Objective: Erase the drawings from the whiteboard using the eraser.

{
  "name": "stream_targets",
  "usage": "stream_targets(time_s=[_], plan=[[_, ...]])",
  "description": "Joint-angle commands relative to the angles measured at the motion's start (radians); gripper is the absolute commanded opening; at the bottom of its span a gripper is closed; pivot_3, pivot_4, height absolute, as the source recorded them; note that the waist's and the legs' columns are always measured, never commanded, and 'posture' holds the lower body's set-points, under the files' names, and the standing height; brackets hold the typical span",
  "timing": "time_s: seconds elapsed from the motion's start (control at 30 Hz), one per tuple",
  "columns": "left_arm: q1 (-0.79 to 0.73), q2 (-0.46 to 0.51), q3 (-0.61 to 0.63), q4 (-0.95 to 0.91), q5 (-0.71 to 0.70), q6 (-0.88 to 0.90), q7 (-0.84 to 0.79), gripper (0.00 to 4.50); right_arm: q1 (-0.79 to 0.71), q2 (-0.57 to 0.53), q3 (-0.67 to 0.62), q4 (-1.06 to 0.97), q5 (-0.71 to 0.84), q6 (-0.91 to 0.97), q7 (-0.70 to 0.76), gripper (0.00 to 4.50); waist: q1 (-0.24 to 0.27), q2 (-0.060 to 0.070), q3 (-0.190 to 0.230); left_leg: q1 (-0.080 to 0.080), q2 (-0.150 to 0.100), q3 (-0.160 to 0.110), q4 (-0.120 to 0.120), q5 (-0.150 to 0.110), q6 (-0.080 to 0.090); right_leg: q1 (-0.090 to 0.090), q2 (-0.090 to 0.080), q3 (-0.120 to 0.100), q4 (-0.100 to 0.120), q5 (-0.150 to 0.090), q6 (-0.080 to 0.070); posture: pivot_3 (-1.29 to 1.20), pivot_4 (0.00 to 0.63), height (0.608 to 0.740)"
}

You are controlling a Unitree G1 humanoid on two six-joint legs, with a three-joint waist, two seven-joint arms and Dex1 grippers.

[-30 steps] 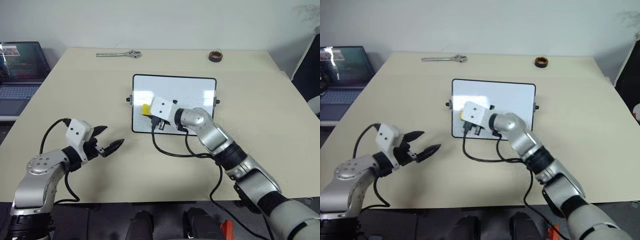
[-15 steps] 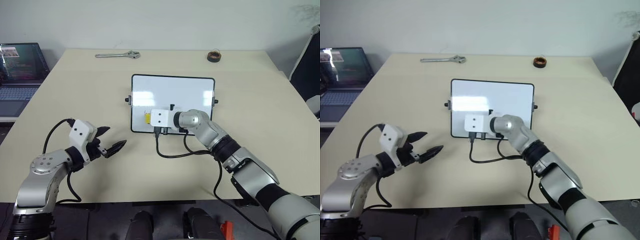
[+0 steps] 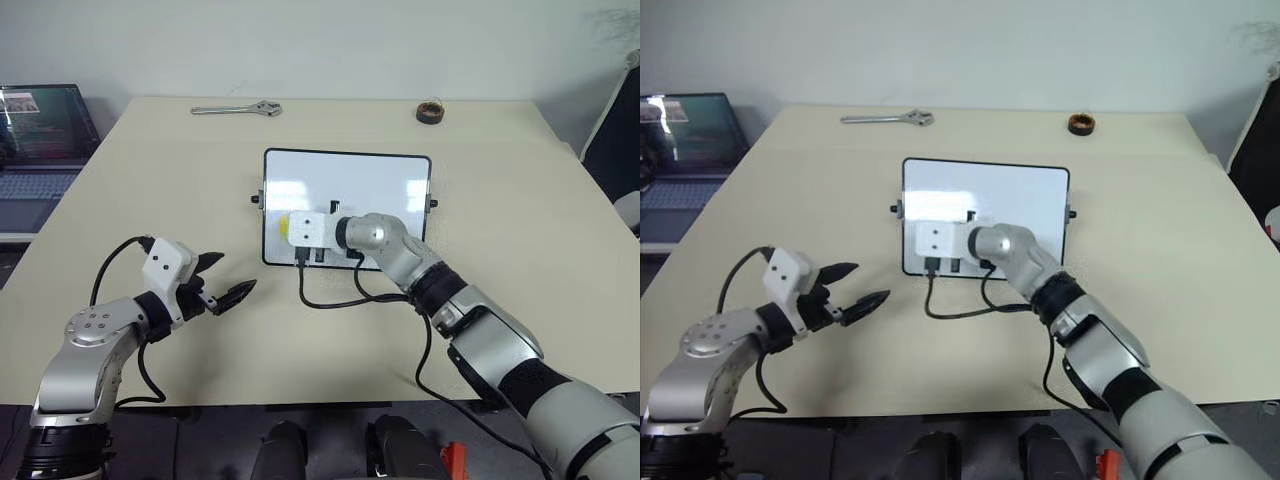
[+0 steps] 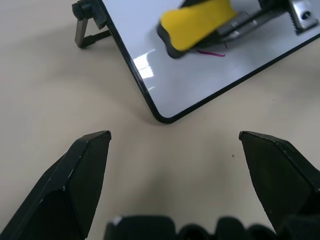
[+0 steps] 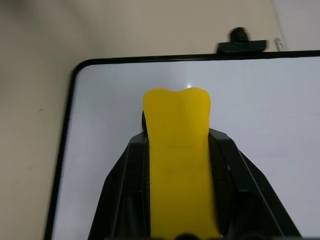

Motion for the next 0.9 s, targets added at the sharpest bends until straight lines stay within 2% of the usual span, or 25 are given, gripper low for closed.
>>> stream_targets(time_s=[0.03,0.17,0.5,0.6,0.77,0.9], plan=[[-0.008,0.005,0.013,-0.02,-0.001,-0.018,0.002,4.5,0.007,-0.028,-0.001,-0.038,-0.017,-0.004,0.04,1.17,0.0,0.0,0.0,0.0,0.0,0.0,0.0,0.0,0.0,0.0,0.0,0.0,0.0,0.0,0.0,0.0,0.15,0.74],[-0.01,0.004,0.011,-0.016,-0.003,-0.021,-0.003,4.5,-0.054,0.0,-0.083,0.008,-0.016,-0.016,-0.154,1.17,-0.002,0.0,0.0,0.0,0.0,0.0,0.0,0.0,0.0,0.0,0.0,0.0,0.001,0.0,0.0,0.0,0.15,0.74],[-0.021,0.011,0.011,0.015,-0.006,-0.043,-0.037,4.5,0.047,-0.067,0.025,-0.09,-0.043,-0.08,0.094,1.17,-0.003,0.0,0.0,0.0,0.0,0.0,0.0,0.0,0.0,0.0,0.0,0.0,0.0,0.0,0.0,0.0,0.15,0.74],[-0.029,0.012,0.007,0.006,-0.007,-0.033,-0.036,4.5,0.047,-0.07,0.011,-0.086,-0.065,-0.074,0.042,1.17,-0.002,0.0,0.0,0.0,0.0,0.0,0.0,0.0,0.0,0.0,0.0,-0.001,0.001,0.0,0.0,0.0,0.15,0.74],[-0.038,0.015,0.003,-0.024,-0.015,-0.005,-0.032,4.5,-0.016,-0.059,-0.084,-0.025,-0.066,-0.032,-0.161,1.17,-0.002,0.0,0.0,0.0,0.0,0.0,0.001,0.0,0.0,0.0,0.0,-0.001,0.001,0.0,0.0,0.0,0.15,0.74],[-0.046,0.015,-0.001,-0.032,-0.017,0.009,-0.032,4.5,0.013,-0.085,-0.047,-0.042,-0.063,-0.058,-0.061,1.17,0.004,-0.001,0.0,0.0,0.0,-0.001,0.001,0.0,0.0,0.001,0.0,-0.001,0.0,0.0,0.0,0.0,0.15,0.74]])
